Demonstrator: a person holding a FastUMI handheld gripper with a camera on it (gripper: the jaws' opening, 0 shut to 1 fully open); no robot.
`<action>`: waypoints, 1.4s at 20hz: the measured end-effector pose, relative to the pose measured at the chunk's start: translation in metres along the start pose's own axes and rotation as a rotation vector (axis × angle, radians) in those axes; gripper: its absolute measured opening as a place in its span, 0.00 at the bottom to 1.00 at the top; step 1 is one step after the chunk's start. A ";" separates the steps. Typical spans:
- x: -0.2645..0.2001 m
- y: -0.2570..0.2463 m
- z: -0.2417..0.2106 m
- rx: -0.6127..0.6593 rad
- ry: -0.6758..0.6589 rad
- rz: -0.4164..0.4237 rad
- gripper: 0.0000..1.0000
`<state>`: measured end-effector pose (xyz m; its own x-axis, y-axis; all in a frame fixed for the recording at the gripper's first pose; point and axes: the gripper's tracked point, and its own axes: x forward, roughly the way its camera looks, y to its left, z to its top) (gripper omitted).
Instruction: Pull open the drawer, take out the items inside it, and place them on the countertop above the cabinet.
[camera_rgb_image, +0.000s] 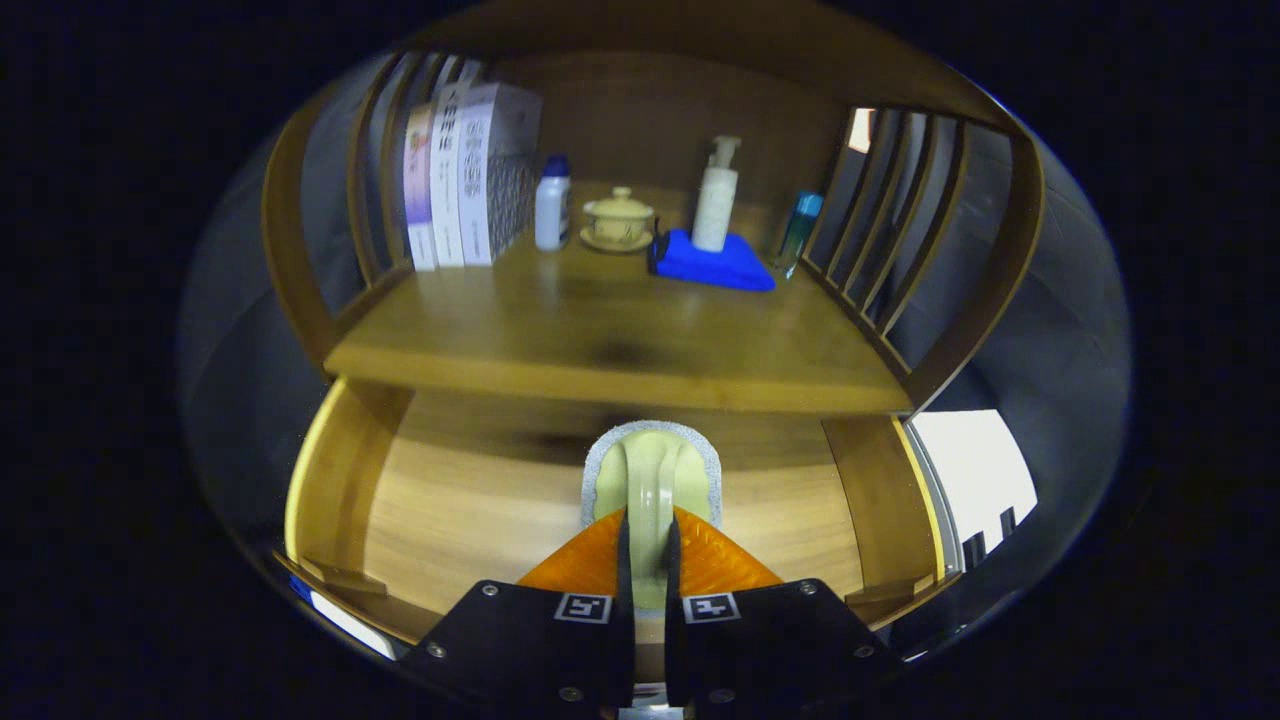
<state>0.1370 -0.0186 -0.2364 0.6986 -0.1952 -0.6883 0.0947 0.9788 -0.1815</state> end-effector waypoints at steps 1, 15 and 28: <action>0.000 0.001 0.012 0.019 -0.028 0.012 0.12; 0.077 0.012 0.145 0.057 -0.144 0.112 0.12; 0.131 0.013 0.147 0.107 -0.088 0.168 0.21</action>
<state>0.3338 -0.0226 -0.2259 0.7698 -0.0268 -0.6377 0.0427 0.9990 0.0096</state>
